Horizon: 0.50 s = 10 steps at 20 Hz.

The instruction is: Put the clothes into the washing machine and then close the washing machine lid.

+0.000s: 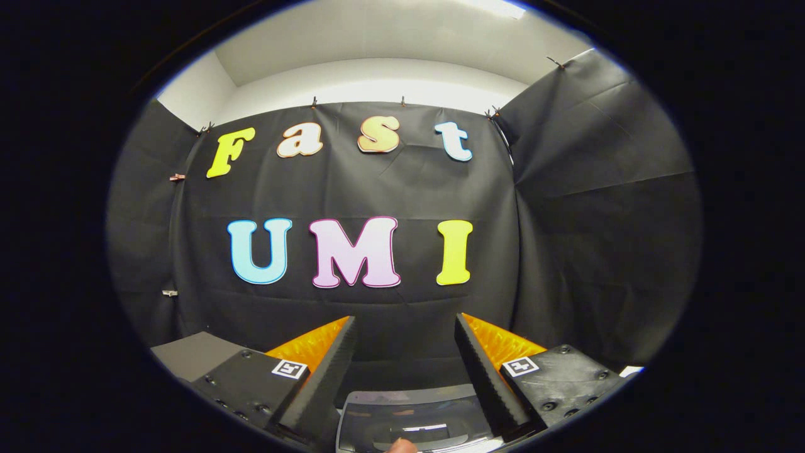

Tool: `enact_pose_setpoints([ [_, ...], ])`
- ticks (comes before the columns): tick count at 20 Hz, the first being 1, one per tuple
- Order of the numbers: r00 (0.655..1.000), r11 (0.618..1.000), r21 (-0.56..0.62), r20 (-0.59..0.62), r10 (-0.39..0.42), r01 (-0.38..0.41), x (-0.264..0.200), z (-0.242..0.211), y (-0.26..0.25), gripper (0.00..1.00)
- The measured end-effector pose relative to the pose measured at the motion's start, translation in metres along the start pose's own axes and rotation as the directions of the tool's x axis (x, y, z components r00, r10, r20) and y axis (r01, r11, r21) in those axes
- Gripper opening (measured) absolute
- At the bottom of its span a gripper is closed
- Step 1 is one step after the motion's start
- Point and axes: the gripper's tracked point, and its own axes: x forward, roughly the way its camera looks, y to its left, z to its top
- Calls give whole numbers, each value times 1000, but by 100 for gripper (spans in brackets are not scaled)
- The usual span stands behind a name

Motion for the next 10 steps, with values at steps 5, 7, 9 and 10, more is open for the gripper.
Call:
enact_pose_setpoints([
  [5,1000,999,-35,4,-13,13,-7,2,5,97],
  [7,1000,999,-36,5,-8,8,-10,4,10,97],
  [9,1000,999,-43,-9,-14,13,-12,0,10,97],
  [10,1000,999,-48,-11,-11,11,-13,0,12,97],
])
